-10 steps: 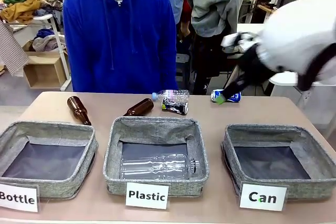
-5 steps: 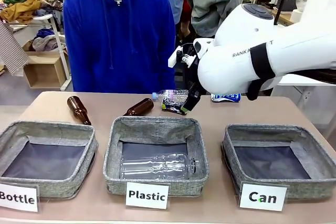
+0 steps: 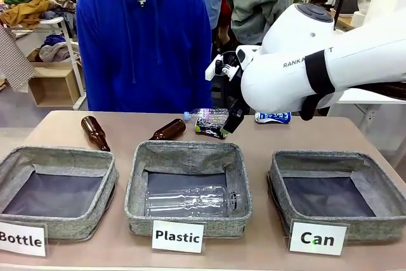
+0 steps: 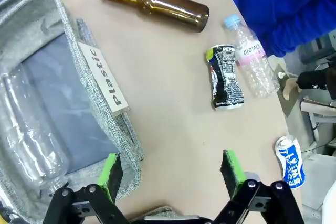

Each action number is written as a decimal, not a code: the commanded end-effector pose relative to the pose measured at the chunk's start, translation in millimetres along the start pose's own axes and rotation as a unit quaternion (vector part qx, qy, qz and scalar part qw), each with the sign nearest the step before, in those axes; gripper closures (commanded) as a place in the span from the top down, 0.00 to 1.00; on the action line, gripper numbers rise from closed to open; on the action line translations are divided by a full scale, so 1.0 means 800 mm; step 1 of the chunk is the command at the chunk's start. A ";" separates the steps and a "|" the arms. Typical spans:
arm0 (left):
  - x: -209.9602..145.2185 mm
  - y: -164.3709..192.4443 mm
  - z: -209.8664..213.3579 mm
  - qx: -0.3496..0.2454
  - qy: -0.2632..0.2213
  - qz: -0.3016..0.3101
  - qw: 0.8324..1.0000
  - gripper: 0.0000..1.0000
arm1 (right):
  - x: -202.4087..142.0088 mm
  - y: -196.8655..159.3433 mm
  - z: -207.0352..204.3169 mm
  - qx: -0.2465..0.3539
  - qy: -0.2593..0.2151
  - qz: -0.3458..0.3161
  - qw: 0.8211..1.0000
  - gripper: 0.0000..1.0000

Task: Sort the can waste into the basket.
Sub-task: Pick up the can waste from the table and place it in the right Fabric basket.

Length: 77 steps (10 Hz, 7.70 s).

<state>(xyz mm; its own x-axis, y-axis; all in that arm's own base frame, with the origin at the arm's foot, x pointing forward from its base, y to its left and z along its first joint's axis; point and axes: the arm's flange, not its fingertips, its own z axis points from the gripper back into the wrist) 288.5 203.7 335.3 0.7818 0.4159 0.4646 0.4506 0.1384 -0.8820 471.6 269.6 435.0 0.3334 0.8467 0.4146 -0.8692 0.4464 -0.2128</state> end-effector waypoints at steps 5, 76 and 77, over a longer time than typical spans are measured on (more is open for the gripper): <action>0.001 -0.002 -0.002 -0.009 -0.009 -0.013 1.000 1.00 | 0.073 -0.116 -0.014 0.039 0.115 0.108 0.987 1.00; 0.000 0.000 0.001 0.000 -0.002 0.000 1.000 1.00 | 0.078 -0.188 -0.220 0.087 0.078 0.092 0.989 1.00; 0.008 -0.058 0.054 -0.028 -0.039 -0.042 0.998 1.00 | 0.076 -0.190 -0.228 0.094 0.080 0.088 0.988 1.00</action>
<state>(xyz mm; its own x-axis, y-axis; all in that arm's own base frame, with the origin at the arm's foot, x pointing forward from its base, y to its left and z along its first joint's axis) 280.0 214.5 345.5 0.7595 0.4362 0.4826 0.4753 0.1344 -0.8695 678.8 303.6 327.2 0.2142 0.9443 0.2498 -0.9643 0.2452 -0.1001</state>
